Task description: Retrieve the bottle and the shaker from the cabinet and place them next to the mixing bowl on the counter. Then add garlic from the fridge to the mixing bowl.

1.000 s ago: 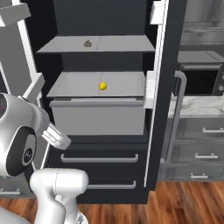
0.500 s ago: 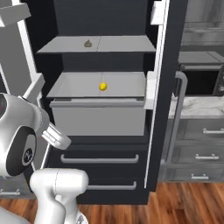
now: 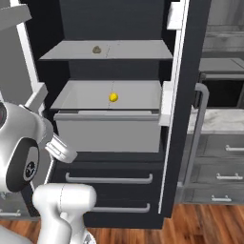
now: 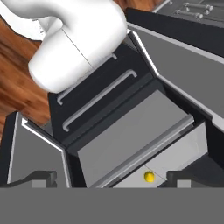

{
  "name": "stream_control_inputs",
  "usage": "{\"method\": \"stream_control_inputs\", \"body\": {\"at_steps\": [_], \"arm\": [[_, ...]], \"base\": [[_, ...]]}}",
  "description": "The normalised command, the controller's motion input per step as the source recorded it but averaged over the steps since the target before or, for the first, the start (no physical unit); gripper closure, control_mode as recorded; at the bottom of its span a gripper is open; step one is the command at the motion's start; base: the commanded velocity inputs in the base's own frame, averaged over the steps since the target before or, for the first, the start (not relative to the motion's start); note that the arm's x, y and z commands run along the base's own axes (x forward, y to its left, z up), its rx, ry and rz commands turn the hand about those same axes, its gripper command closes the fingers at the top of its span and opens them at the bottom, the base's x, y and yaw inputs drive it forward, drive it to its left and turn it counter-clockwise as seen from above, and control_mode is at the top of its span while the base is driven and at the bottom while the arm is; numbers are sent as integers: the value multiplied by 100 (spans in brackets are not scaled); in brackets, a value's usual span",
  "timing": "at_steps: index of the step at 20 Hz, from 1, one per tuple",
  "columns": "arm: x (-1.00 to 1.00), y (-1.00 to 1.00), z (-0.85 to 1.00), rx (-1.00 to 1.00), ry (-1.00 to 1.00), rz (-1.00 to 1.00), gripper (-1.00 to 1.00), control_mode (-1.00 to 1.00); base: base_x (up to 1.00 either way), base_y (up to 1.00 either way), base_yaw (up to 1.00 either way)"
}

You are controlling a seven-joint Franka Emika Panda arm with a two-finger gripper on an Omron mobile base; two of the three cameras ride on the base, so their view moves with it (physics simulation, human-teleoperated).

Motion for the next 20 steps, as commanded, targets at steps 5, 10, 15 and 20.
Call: {"method": "stream_control_inputs", "body": {"at_steps": [5, 10, 15, 20], "arm": [[0, 0, 0, 0, 0, 0, -100, 100], [0, 0, 0, 0, 0, 0, -100, 100], [0, 0, 0, 0, 0, 0, -100, 100], [0, 0, 0, 0, 0, 0, -100, 100]], "base": [[38, -28, 10], [23, -35, 7], [25, -17, 0], [45, -1, 0]]}}
